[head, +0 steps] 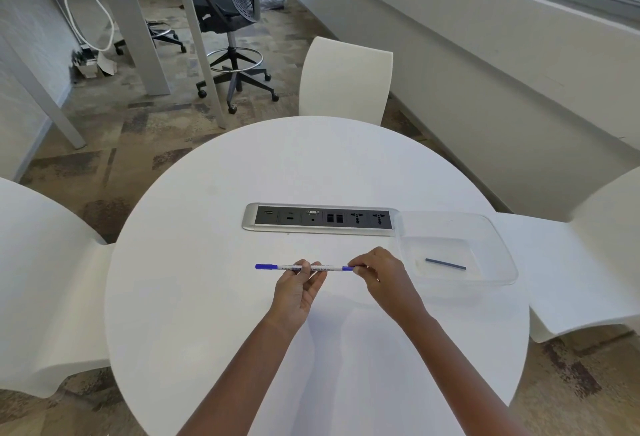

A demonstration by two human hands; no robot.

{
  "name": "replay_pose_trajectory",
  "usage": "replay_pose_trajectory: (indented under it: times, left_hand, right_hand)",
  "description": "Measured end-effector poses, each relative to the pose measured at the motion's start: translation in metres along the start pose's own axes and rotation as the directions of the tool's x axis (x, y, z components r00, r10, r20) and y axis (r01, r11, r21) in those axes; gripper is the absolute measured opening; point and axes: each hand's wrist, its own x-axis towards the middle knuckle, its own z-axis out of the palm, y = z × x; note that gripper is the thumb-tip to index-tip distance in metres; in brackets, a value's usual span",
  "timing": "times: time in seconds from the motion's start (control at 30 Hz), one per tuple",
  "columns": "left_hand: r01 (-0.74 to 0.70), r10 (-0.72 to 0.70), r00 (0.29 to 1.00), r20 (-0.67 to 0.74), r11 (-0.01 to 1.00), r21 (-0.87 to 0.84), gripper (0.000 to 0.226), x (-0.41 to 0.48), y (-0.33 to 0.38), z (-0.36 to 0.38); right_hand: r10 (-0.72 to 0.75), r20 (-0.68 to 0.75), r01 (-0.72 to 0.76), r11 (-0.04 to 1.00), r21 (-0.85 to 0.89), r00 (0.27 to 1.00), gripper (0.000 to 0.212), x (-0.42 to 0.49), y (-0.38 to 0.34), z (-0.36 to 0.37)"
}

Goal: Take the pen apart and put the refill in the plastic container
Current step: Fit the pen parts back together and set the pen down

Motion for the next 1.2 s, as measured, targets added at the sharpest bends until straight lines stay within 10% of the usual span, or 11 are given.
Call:
replay_pose_trajectory:
  times: [1.2]
  left_hand:
    - [0.016,-0.016,1.000,0.023,0.999,-0.040,0.019,-0.0023,-0.0016,0.0065]
  right_hand:
    - [0.109,-0.077,-0.091,0.974,0.206,0.991,0.013,-0.0057,-0.0010,0.0041]
